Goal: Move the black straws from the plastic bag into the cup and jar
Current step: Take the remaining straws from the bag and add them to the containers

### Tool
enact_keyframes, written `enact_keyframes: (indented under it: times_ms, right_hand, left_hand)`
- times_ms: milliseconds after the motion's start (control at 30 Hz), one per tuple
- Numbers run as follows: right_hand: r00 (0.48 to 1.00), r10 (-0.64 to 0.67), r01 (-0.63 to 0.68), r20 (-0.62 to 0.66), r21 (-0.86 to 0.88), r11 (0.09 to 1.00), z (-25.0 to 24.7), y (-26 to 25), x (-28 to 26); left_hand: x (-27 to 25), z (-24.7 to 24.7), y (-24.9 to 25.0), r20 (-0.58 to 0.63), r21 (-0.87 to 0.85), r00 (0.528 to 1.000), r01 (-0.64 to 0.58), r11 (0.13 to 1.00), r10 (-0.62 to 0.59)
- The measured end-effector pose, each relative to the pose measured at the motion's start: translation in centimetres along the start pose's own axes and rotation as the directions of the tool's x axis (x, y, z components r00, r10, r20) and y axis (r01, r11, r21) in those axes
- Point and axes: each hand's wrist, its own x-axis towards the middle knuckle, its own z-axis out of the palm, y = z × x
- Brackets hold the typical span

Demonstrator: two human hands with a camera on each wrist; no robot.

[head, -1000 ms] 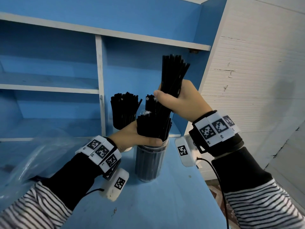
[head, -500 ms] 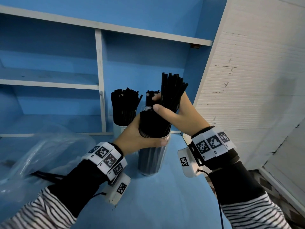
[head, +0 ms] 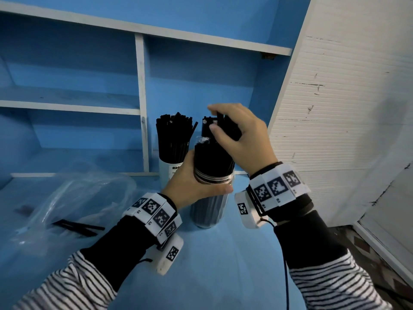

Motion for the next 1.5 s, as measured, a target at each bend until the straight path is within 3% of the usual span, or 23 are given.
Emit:
enact_keyframes:
  times_ms: [300, 633, 733, 867, 967, 1100, 1167, 1267, 1333, 1433, 1500]
  right_hand:
    - [0.99, 0.139, -0.139, 0.015, 0.104, 0.985, 0.9, 0.9, -3.7]
    - [0.997, 0.049, -0.049, 0.06, -0.001, 0.999, 0.9, 1.2, -4.3]
    - [0.995, 0.053, -0.05, 0.084, -0.041, 0.998, 0.7, 0.9, -4.3]
    - [0.981, 0.108, -0.106, 0.162, -0.016, 0.994, -0.3, 0.3, -3.7]
    - [0.997, 0.065, -0.064, 0.051, -0.037, 0.997, -0.6, -0.9, -3.1]
    - [0.986, -0.106, 0.099, -0.132, -0.059, 0.993, 1.1, -3.9, -2.8]
    - [0.988, -0.125, 0.128, -0.09, 0.022, 0.992, 3.3, -5.4, -3.1]
    - [0.985, -0.072, 0.035, 0.159, 0.227, 0.973, 8.1, -6.9, -4.2]
    - [0.908, -0.056, -0.058, 0.416, 0.255, 0.965, 11.6, -7.4, -5.0]
    - [0.657, -0.009, -0.141, 0.754, 0.135, 0.981, 16.4, -7.9, -5.7]
    - [0.521, 0.014, -0.13, 0.854, 0.064, 0.989, 18.7, -8.3, -5.9]
  left_hand:
    - [-0.6, -0.1, -0.9, -0.021, 0.087, 0.997, 0.078, 0.993, -0.076]
    - [-1.2, -0.2, 0.1, -0.018, 0.082, 0.997, 0.074, 0.994, -0.073]
    - [-1.6, 0.0, 0.9, -0.024, 0.072, 0.998, 0.061, 0.996, -0.059]
    - [-2.8, -1.1, 1.6, 0.061, 0.097, 0.997, 0.05, 0.994, -0.056]
    - [-4.5, -3.5, 1.9, -0.067, 0.229, 0.996, 0.067, 0.971, -0.054]
    - [-7.8, -8.8, 2.6, -0.214, 0.404, 0.96, -0.079, 0.911, 0.179]
    - [-9.3, -11.9, 2.8, -0.268, 0.523, 0.933, -0.07, 0.85, 0.242]
    - [-11.2, -16.1, 2.2, -0.299, 0.638, 0.927, 0.017, 0.769, 0.227]
    - [-12.3, -18.3, 1.3, -0.283, 0.636, 0.955, 0.119, 0.762, 0.088]
    - [-13.6, -20.4, -0.5, -0.216, 0.609, 0.975, 0.175, 0.773, -0.051]
    - [-14.0, -21.1, -1.7, -0.203, 0.549, 0.976, 0.176, 0.817, -0.073]
